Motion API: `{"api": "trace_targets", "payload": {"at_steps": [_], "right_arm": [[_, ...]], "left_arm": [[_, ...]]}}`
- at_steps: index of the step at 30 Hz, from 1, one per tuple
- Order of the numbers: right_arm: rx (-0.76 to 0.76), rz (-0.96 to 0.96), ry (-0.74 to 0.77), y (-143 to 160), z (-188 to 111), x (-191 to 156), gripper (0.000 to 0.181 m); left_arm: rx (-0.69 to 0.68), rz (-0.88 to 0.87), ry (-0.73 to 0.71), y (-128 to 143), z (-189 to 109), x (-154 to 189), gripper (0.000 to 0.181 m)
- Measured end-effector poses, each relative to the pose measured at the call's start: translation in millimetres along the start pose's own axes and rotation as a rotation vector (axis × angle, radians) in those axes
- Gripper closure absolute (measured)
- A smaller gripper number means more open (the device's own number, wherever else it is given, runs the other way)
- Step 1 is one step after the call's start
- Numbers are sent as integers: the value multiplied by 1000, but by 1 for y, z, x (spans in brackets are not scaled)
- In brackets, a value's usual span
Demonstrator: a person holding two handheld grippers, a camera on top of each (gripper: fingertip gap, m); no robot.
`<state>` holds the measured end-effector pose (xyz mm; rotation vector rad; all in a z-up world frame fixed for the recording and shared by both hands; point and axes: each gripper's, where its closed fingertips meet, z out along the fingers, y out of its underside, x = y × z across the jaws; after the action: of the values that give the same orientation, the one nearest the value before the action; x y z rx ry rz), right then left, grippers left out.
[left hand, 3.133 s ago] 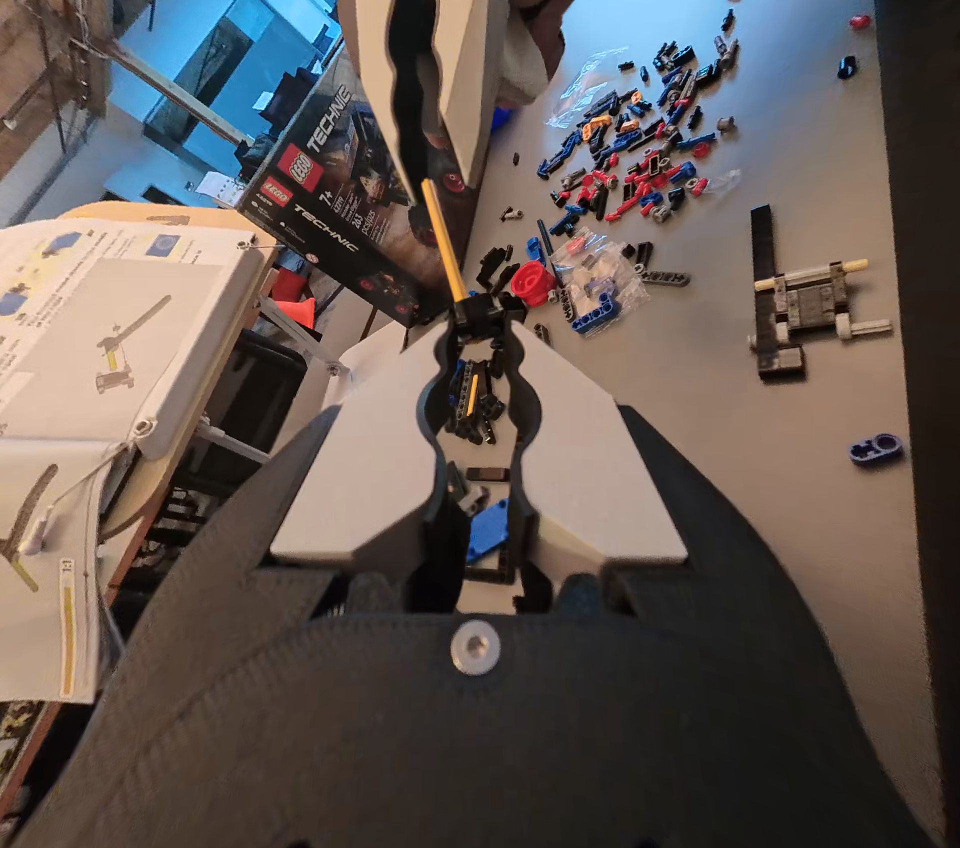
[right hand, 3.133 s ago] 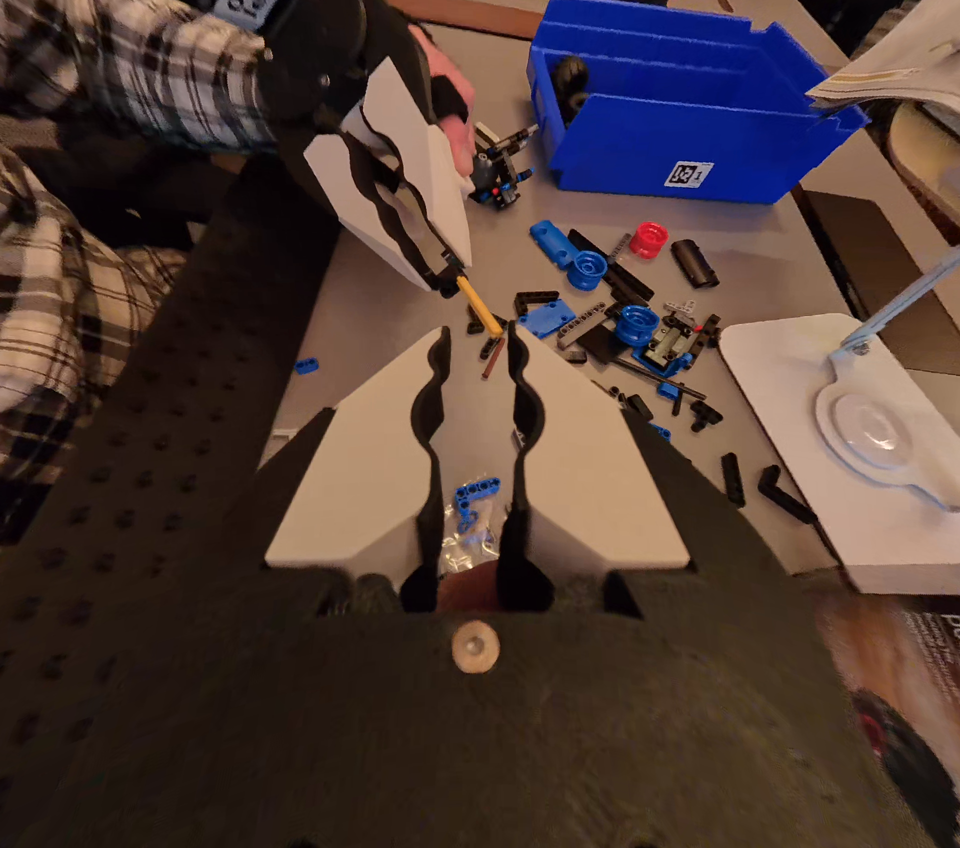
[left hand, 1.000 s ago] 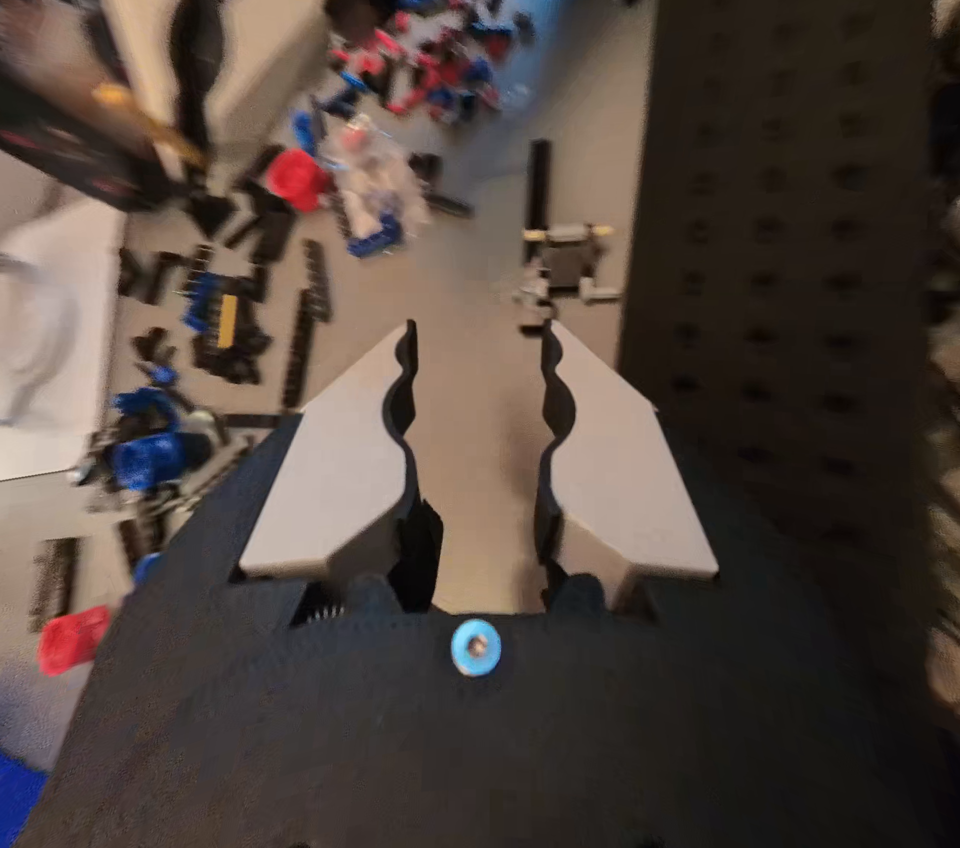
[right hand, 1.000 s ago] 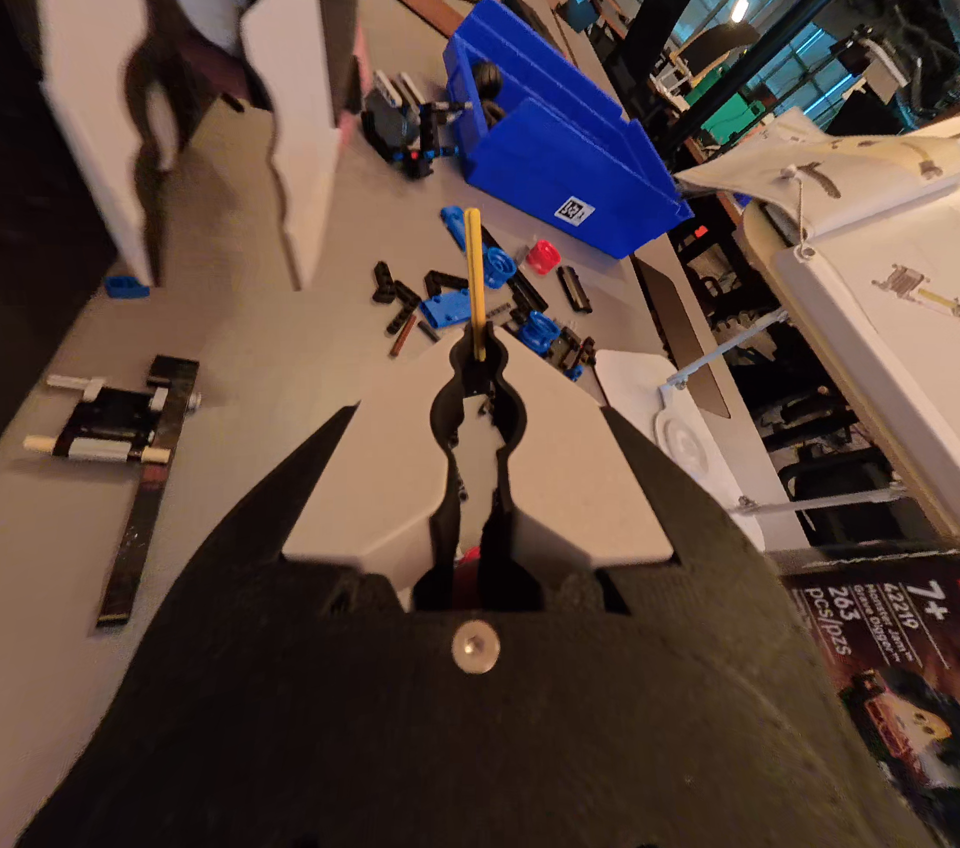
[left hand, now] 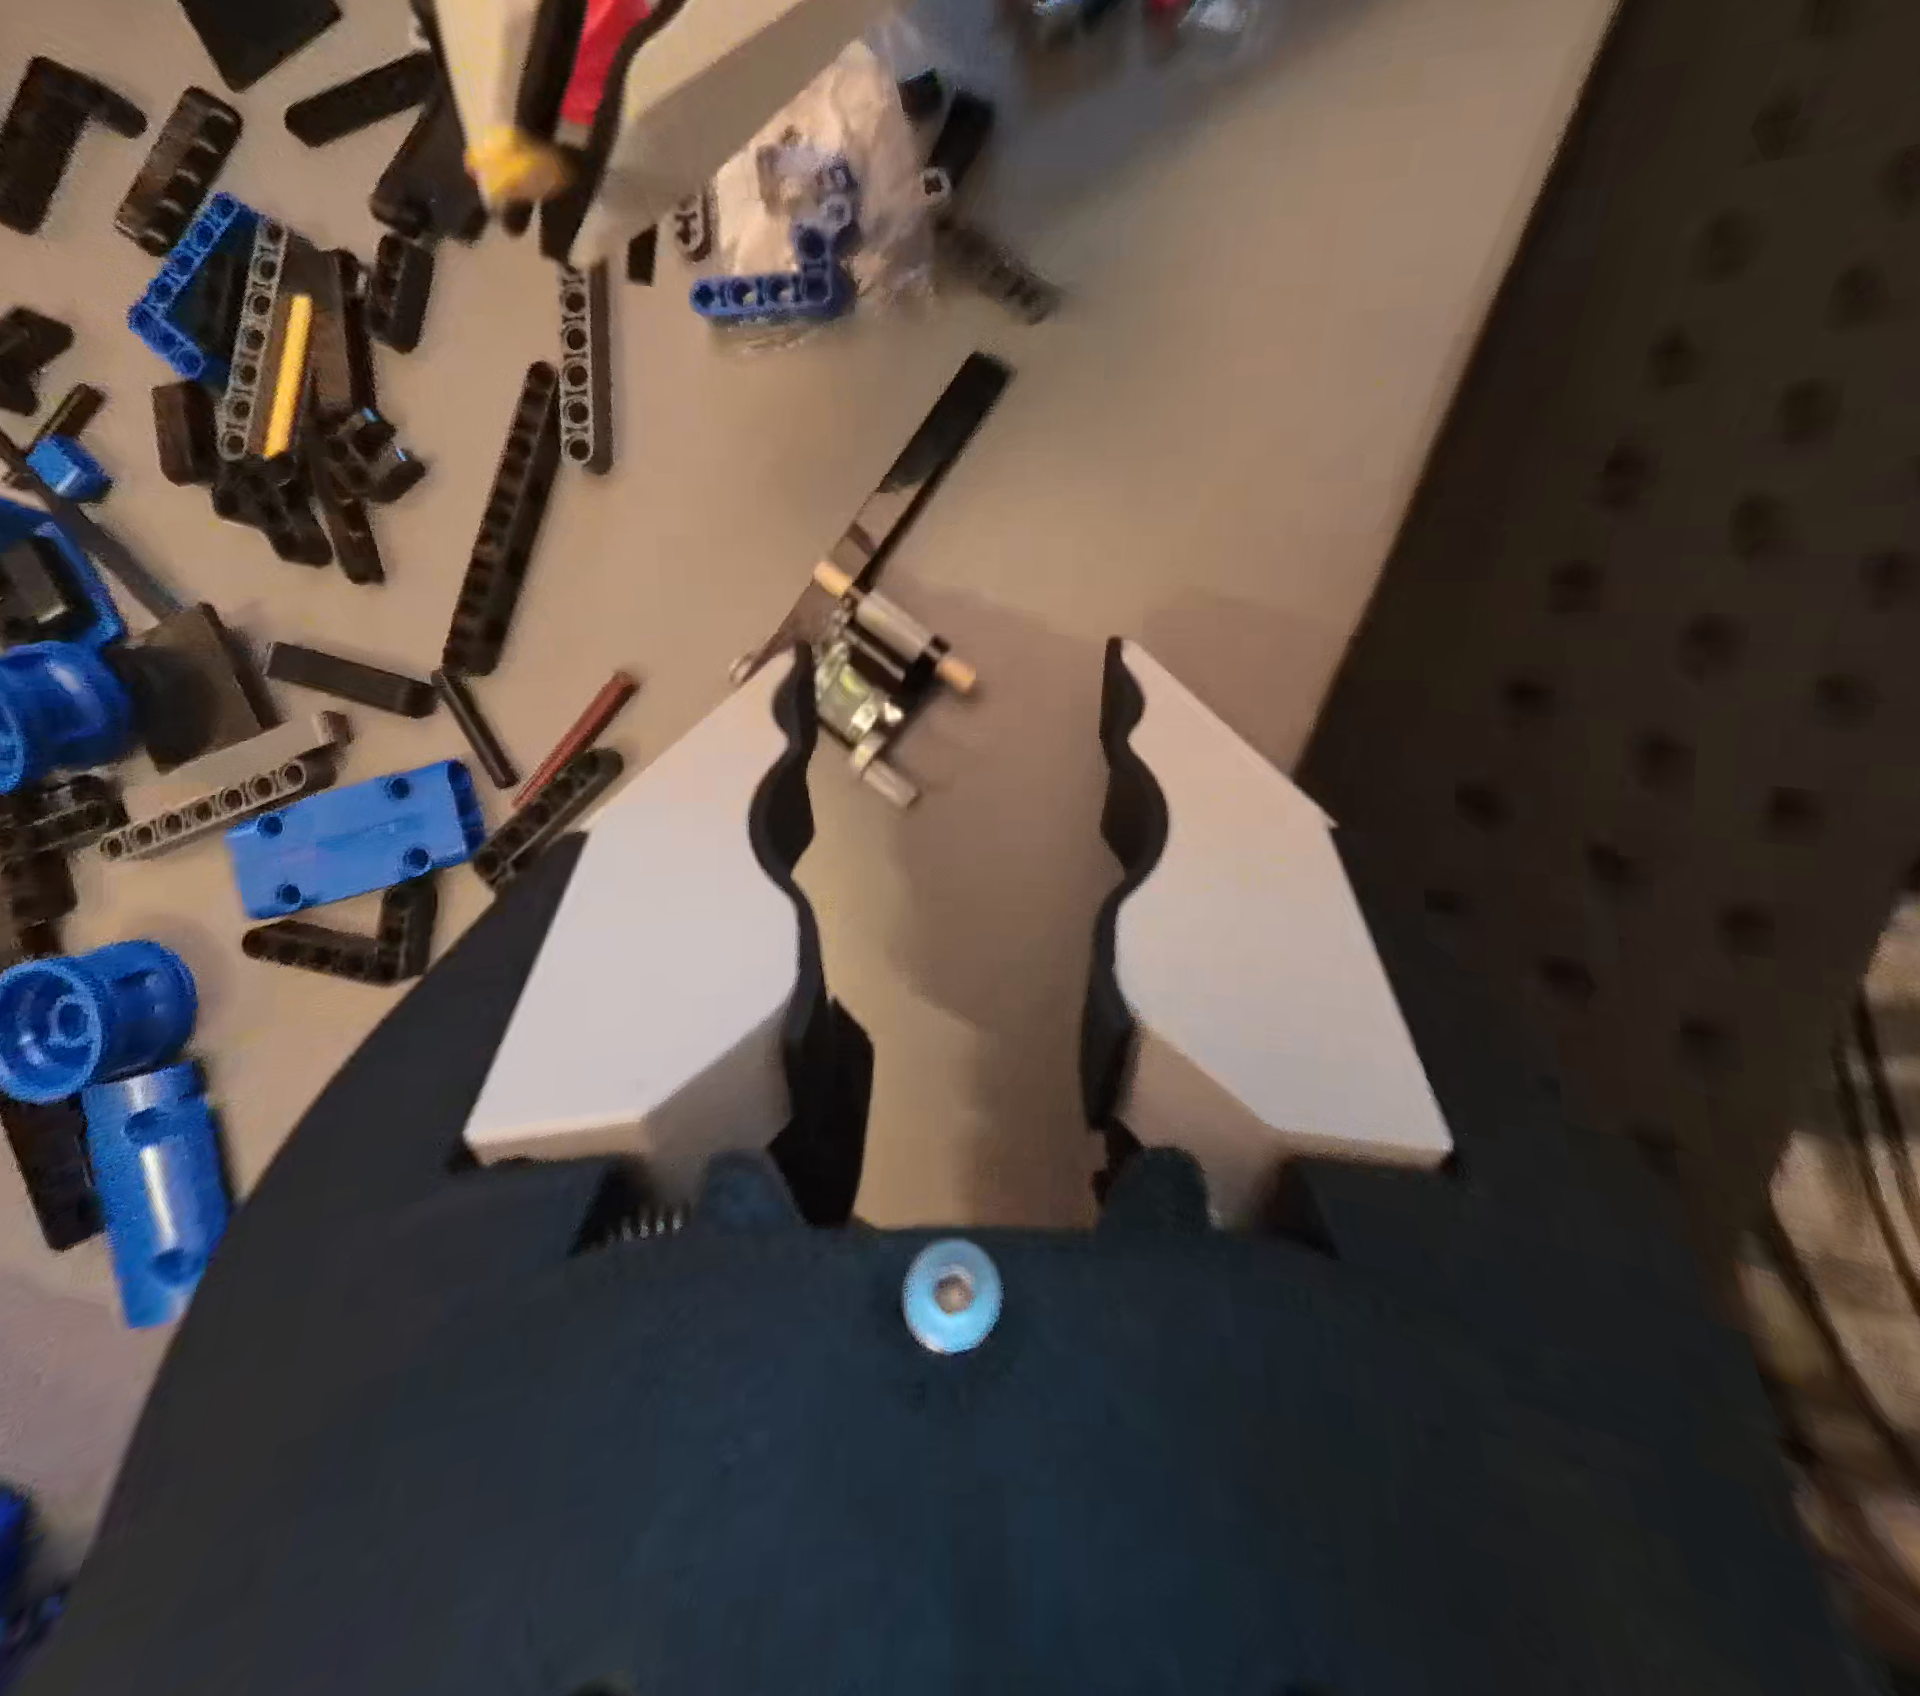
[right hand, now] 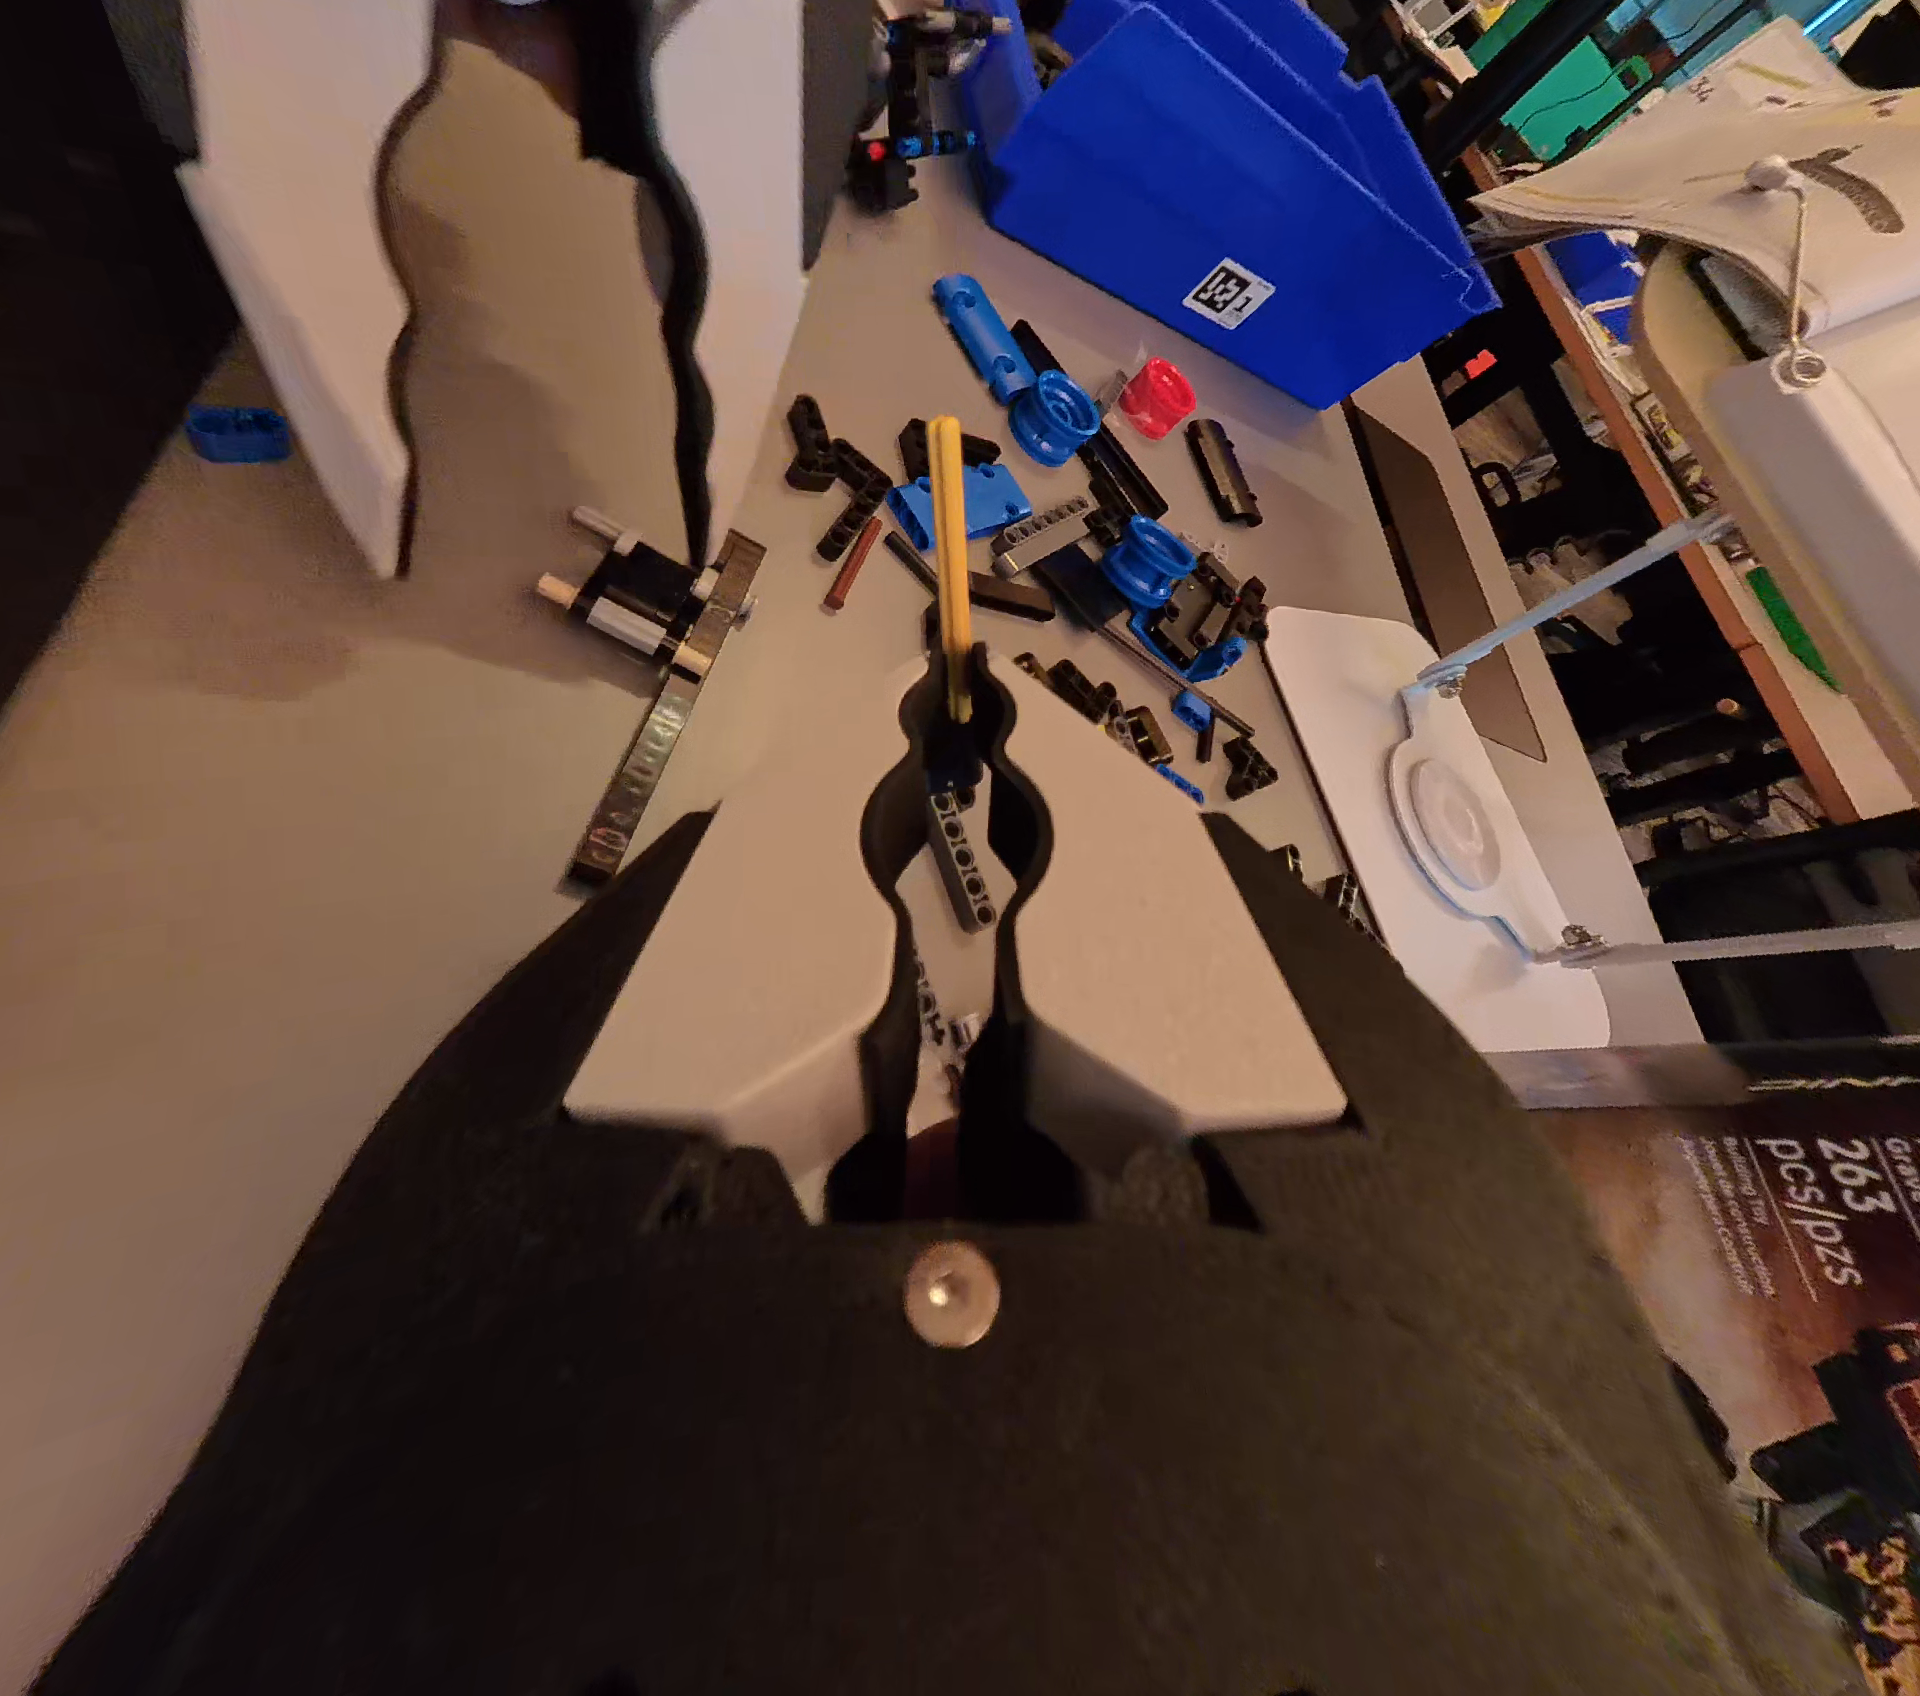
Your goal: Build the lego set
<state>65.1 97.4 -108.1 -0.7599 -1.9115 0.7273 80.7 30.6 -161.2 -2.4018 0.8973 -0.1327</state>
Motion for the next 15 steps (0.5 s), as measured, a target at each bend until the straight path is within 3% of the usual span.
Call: {"api": "trace_targets", "payload": {"at_steps": [2,7,8,13,15], "right_arm": [[-5,-4,-2,0,1,-1,179],[2,-7,11,-2,-2,1,179],[1,-9,11,-2,-2,1,179],[-14,-29,10,-1,-1,-2,179],[-36,-48,12,1,1,-3,179]], "left_arm": [[-12,-4,-172,-2,10,-12,131],[-31,97,-315,0,19,-19,166],[-55,128,-329,5,17,-21,166],[6,532,-176,27,-5,8,171],[65,517,-176,31,-17,5,163]]}}
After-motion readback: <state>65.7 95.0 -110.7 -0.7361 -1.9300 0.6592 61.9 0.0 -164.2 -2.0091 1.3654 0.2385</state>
